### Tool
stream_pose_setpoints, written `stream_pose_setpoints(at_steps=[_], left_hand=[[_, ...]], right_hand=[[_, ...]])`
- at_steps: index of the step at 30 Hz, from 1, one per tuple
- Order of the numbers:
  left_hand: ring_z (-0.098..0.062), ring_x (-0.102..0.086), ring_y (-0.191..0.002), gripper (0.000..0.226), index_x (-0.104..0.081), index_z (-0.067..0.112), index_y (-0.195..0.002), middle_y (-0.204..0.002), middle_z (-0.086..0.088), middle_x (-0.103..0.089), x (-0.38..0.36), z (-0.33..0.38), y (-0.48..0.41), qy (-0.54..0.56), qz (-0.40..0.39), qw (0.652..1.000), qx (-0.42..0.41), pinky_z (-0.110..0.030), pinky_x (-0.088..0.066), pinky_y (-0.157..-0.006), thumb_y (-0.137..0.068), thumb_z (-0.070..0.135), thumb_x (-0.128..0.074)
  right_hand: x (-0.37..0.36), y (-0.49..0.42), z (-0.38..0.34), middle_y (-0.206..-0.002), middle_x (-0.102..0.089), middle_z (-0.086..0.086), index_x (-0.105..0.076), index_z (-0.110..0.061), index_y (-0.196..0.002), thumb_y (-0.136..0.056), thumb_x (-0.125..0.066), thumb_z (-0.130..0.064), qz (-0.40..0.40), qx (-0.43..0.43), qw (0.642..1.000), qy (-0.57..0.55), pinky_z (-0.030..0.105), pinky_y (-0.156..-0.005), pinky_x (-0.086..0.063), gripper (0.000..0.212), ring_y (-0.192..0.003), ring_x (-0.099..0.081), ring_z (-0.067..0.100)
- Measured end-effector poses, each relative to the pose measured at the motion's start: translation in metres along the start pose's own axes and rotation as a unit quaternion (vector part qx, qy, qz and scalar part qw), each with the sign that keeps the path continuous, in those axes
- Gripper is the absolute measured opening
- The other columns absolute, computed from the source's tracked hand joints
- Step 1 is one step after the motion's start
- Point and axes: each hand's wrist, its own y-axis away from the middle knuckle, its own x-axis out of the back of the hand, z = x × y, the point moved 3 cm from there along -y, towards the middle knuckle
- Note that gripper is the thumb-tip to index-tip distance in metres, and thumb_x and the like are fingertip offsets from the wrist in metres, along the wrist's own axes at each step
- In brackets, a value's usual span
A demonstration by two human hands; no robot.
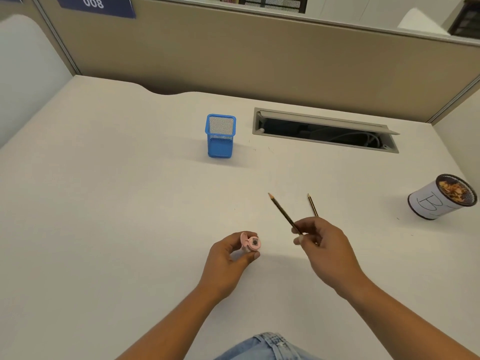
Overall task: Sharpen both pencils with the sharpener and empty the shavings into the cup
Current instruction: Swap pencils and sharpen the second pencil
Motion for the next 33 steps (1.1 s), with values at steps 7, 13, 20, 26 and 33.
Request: stream_pose_setpoints(at_steps=[7,13,20,26,33], left_hand=[[-0.008,-0.061,-0.076,0.024,-0.076,0.03,-0.088,-0.094,0.008,-0.072,0.024,0.059,0.019,0.013,0.003,0.997,-0.081,-0.014,-0.046,-0.066,-0.073,0.013,-0.084],[-0.007,-0.051,-0.072,0.035,-0.076,0.033,-0.101,-0.086,0.012,-0.062,0.037,0.102,0.041,-0.044,-0.034,0.986,-0.16,-0.02,-0.039,-0.06,-0.07,0.022,-0.087],[-0.014,-0.057,-0.078,0.036,-0.076,0.028,-0.106,-0.093,0.01,-0.065,0.04,0.126,0.06,-0.094,-0.06,0.971,-0.214,-0.02,-0.045,-0.062,-0.072,0.022,-0.085],[-0.01,-0.059,-0.086,0.034,-0.074,0.035,-0.107,-0.094,0.016,-0.063,0.045,0.134,0.07,-0.154,-0.084,0.962,-0.208,-0.015,-0.042,-0.067,-0.075,0.024,-0.083],[-0.009,-0.06,-0.084,0.034,-0.075,0.035,-0.102,-0.095,0.016,-0.066,0.046,0.137,0.079,-0.116,-0.068,0.972,-0.192,-0.012,-0.042,-0.067,-0.073,0.021,-0.085]], right_hand=[[0.039,0.045,-0.032,-0.079,-0.068,-0.018,-0.076,-0.038,-0.091,-0.091,-0.065,-0.024,-0.048,0.104,0.992,0.051,0.008,-0.054,-0.037,0.017,-0.06,-0.052,0.004],[0.06,0.067,-0.051,-0.091,-0.067,-0.023,-0.075,-0.044,-0.099,-0.091,-0.062,-0.043,-0.047,0.195,0.964,0.177,0.004,-0.066,-0.039,0.015,-0.083,-0.059,-0.002],[0.067,0.08,-0.071,-0.093,-0.064,-0.031,-0.07,-0.047,-0.099,-0.085,-0.051,-0.051,-0.01,0.262,0.933,0.245,0.009,-0.071,-0.041,0.023,-0.085,-0.058,0.001],[0.07,0.09,-0.084,-0.089,-0.062,-0.029,-0.069,-0.042,-0.1,-0.087,-0.054,-0.042,0.022,0.325,0.904,0.277,0.022,-0.067,-0.041,0.02,-0.08,-0.056,0.006],[0.072,0.1,-0.092,-0.089,-0.064,-0.024,-0.075,-0.034,-0.098,-0.087,-0.057,-0.039,0.054,0.341,0.9,0.267,0.023,-0.064,-0.042,0.022,-0.079,-0.059,0.011]])
